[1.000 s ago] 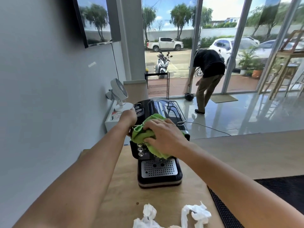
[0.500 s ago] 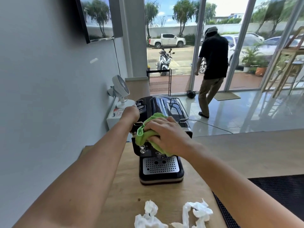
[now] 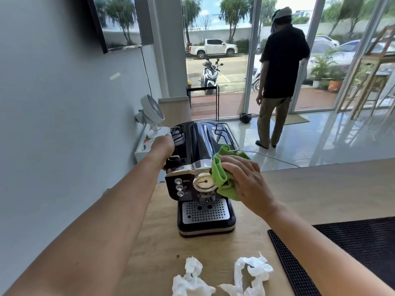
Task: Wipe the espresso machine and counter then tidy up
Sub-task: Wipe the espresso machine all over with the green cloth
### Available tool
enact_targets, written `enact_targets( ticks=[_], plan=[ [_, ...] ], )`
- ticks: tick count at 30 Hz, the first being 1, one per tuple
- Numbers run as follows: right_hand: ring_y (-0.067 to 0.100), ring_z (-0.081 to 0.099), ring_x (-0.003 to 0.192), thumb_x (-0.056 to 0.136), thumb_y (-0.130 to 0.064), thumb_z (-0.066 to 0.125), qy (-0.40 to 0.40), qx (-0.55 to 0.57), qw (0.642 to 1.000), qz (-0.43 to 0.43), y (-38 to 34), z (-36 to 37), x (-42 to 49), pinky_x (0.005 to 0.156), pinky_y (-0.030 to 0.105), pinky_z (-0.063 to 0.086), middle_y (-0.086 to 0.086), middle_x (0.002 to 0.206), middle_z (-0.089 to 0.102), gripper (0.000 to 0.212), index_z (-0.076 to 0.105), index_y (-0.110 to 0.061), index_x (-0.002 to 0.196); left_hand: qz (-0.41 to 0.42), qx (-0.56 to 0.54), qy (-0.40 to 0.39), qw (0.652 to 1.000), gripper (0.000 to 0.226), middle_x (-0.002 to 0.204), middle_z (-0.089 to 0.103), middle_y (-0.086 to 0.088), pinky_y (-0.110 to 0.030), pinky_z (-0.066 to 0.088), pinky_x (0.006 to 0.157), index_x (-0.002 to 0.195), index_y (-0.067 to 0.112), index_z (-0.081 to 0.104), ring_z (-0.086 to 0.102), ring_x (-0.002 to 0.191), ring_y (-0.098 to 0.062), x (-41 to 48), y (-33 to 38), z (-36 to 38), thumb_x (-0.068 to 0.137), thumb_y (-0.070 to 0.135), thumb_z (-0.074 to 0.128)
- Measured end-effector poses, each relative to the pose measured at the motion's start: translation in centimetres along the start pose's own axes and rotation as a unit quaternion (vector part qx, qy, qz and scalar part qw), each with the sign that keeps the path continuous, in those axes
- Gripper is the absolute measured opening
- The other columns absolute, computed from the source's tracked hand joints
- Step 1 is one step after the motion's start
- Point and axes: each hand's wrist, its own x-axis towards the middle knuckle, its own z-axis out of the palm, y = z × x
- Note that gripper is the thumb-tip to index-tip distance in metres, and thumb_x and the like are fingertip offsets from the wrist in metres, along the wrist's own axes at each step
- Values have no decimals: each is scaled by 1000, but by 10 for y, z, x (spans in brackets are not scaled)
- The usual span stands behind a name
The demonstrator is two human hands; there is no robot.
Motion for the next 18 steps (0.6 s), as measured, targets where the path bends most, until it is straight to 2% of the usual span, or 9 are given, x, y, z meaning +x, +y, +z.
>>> enact_targets(
  ticks=[2, 3, 4, 7, 10, 13, 15, 18],
  plan=[
    [27, 53, 118, 103, -30, 43, 23, -6, 999, 22, 12, 0, -8, 98, 38, 42, 9, 128, 60, 27, 58, -13, 119, -8, -7, 3, 1000, 47, 132, 55, -19, -39, 47, 90, 131, 2, 51, 54, 120, -36, 2, -2, 0, 100, 29, 28],
    [28, 51, 114, 95, -18, 48, 40, 4, 998, 56, 16, -1, -11, 96, 38, 44, 10, 124, 57, 24, 56, -15, 118, -10, -4, 11, 1000, 48, 131, 55, -18, -42, 45, 94, 128, 2, 52, 53, 119, -35, 3, -3, 1, 100, 30, 26],
    [27, 49, 111, 87, -12, 51, 57, 14, 994, 90, 19, 0, -13, 95, 38, 44, 11, 121, 54, 30, 54, -17, 116, -13, -4, 19, 1000, 48, 129, 56, -17, -43, 43, 97, 126, 1, 53, 52, 118, -34, 3, -3, 0, 100, 30, 26],
    [25, 45, 106, 82, -14, 56, 76, 16, 989, 125, 12, 4, -6, 93, 28, 40, 13, 113, 55, 28, 55, -18, 109, -10, 1, 13, 1000, 44, 126, 56, -15, -42, 42, 96, 125, 1, 52, 51, 118, -32, 3, -2, 1, 100, 24, 25],
    [23, 43, 106, 80, -15, 61, 77, -7, 991, 112, 3, 11, 3, 94, 26, 36, 11, 110, 58, 23, 62, -11, 102, -29, -13, 10, 999, 51, 121, 60, -14, -41, 43, 82, 123, 6, 55, 56, 110, -31, 9, -6, 0, 94, 38, 27],
    [17, 41, 109, 77, -3, 70, 66, 30, 987, 141, 14, 9, -4, 96, 18, 34, 8, 114, 56, 29, 64, -11, 104, -35, -17, 1, 999, 55, 116, 62, -13, -42, 45, 80, 121, 8, 56, 58, 105, -30, 13, -7, 0, 91, 44, 27],
    [21, 45, 110, 78, 1, 66, 64, 73, 982, 163, 21, 5, -11, 96, 24, 40, 3, 118, 52, 34, 61, -17, 106, -33, -16, 2, 999, 56, 116, 62, -13, -45, 46, 85, 122, 8, 55, 58, 105, -30, 11, -6, 0, 91, 45, 27],
    [28, 53, 109, 82, -9, 58, 70, 90, 979, 171, 18, 0, -11, 91, 35, 47, -1, 118, 51, 26, 56, -21, 105, -25, -13, 9, 1000, 51, 121, 60, -16, -44, 45, 87, 122, 5, 54, 56, 110, -32, 8, -4, -1, 94, 37, 26]
  ],
)
